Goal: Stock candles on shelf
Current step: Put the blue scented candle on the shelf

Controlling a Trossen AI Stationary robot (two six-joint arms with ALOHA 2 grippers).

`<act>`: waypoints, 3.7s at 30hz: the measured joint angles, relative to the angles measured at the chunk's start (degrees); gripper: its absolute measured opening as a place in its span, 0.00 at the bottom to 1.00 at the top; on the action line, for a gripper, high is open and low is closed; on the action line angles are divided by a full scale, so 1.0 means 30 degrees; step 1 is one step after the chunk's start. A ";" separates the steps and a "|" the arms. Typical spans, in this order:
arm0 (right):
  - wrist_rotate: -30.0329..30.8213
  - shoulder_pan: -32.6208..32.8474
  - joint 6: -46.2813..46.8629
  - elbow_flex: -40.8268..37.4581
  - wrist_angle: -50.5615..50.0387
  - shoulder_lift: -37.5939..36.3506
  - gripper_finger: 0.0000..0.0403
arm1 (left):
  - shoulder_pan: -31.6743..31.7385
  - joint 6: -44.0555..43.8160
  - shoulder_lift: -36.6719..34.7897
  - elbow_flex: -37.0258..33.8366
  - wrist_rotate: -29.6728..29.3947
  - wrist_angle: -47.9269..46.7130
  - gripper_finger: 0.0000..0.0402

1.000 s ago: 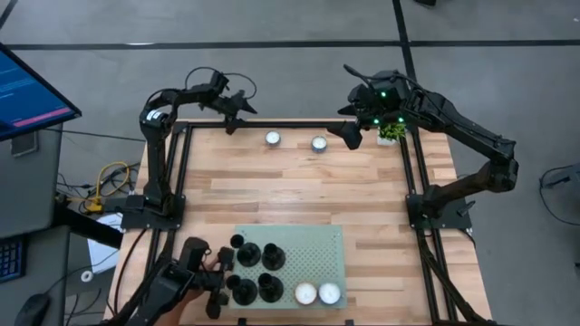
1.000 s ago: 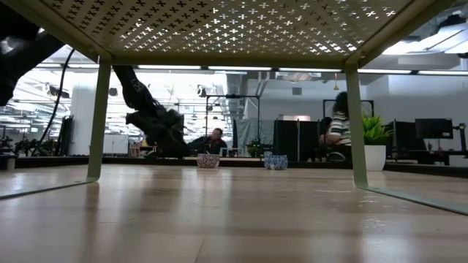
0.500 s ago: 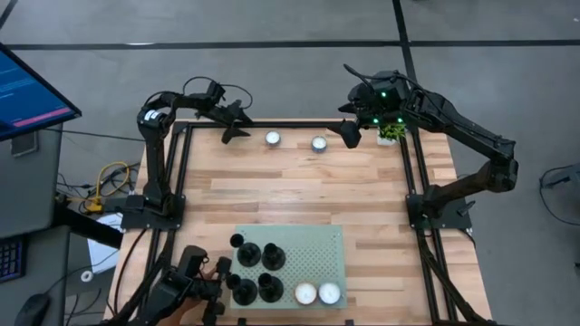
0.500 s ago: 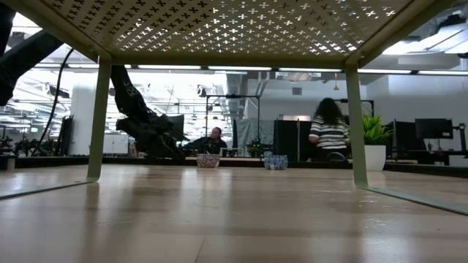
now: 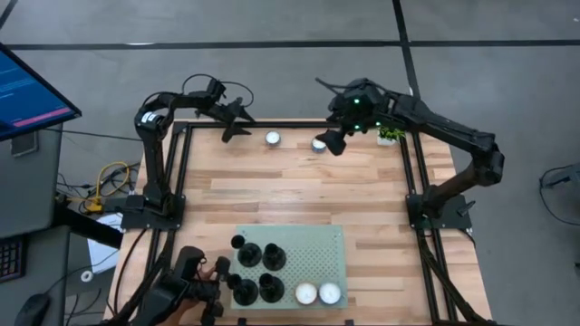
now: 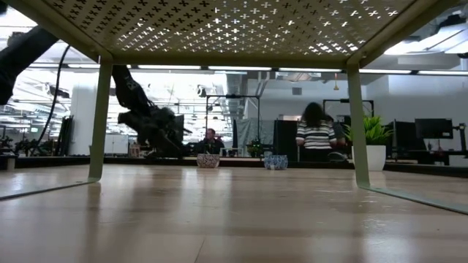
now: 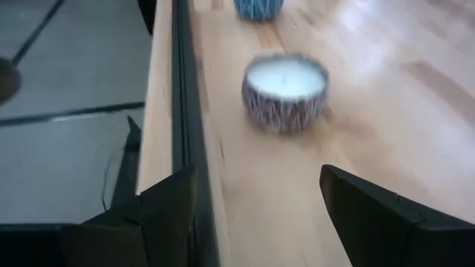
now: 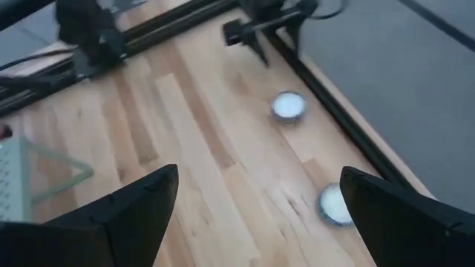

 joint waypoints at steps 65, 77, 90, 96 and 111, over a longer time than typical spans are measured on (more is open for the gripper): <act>0.2511 -0.3302 -0.1436 0.0050 0.1837 0.1826 0.91 | 0.1988 -0.3917 -0.4694 -0.3343 0.0551 0.4022 0.71; 0.4389 -0.4258 -0.2793 0.0028 -0.1789 0.6866 0.80 | 0.1503 -0.6301 -0.9685 -0.4102 -0.0559 0.4033 0.71; 0.3792 -0.4337 -0.2478 -0.2830 -0.0041 0.5341 0.76 | 0.1121 -1.0551 -1.3437 -0.4102 -0.0843 0.4036 0.71; 0.1595 -0.5656 -0.1389 -0.5210 0.2323 0.4421 0.76 | 0.1129 -1.3140 -1.5183 -0.4102 -0.0833 0.4036 0.71; -0.0731 -0.7141 0.0115 -1.1102 1.1434 0.3390 0.76 | 0.1107 -1.6876 -1.7657 -0.4095 -0.0815 0.4035 0.71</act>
